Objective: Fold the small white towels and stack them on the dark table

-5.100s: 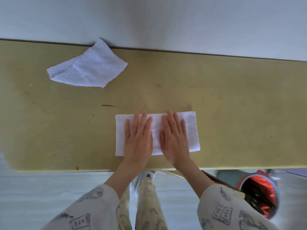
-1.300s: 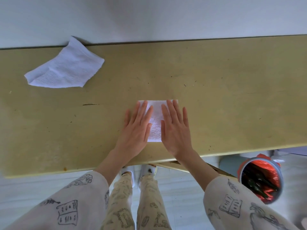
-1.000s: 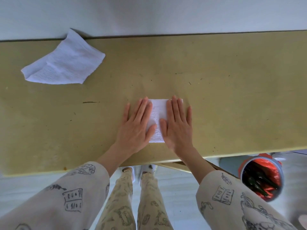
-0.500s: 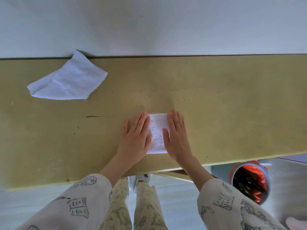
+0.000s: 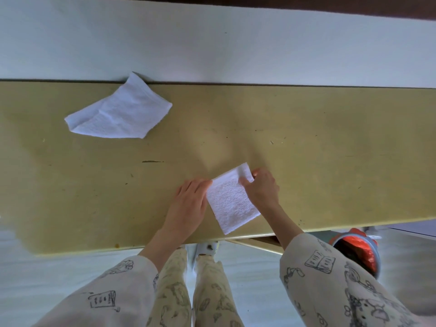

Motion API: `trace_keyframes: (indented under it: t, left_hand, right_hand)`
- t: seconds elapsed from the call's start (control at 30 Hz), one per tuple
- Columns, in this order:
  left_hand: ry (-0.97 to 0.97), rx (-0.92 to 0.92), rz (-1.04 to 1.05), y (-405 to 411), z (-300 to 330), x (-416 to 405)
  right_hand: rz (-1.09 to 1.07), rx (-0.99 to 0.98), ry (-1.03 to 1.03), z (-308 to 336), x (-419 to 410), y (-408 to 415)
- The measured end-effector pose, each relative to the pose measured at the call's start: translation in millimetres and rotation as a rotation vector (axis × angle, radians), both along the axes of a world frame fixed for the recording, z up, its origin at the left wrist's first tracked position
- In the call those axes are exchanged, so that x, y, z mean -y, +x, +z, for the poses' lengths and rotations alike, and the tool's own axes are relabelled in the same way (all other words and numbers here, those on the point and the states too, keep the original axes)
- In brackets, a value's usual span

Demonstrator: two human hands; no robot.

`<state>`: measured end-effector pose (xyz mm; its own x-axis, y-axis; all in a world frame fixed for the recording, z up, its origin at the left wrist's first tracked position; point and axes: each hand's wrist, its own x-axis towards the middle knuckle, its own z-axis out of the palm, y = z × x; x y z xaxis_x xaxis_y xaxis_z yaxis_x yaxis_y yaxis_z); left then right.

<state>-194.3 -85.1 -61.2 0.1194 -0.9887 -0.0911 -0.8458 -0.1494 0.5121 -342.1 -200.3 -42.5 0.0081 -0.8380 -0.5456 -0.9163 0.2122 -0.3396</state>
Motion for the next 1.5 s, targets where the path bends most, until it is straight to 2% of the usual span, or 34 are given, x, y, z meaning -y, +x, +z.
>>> trace_keyframes:
  t: [0.17, 0.47, 0.63, 0.8, 0.97, 1.13, 1.27, 1.5]
  left_hand:
    - [0.098, -0.136, 0.054, 4, 7, -10]
    - [0.420, -0.363, 0.042, 41, 35, -4]
    - [0.331, -0.371, 0.260, 63, 81, -33]
    - [0.094, -0.318, 0.542, 79, 138, -93]
    - [-0.084, -0.330, 0.850, 73, 194, -188]
    - [-0.199, -0.259, 1.088, 56, 241, -305]
    - [-0.331, -0.132, 1.313, 39, 269, -421]
    - [-0.321, 0.037, 1.604, -32, 294, -652]
  right_hand:
    - [0.060, -0.064, 0.098, -1, -5, 6]
    - [0.227, 0.038, -0.008, 29, -22, 14]
    - [0.514, 0.129, -0.076, 79, -37, 38]
    - [0.797, 0.196, -0.196, 139, -63, 78]
    - [1.024, 0.341, -0.236, 198, -118, 117]
    - [1.319, 0.528, -0.241, 256, -218, 161]
    - [1.541, 0.674, -0.248, 293, -334, 189]
    - [1.846, 0.823, -0.150, 323, -572, 197]
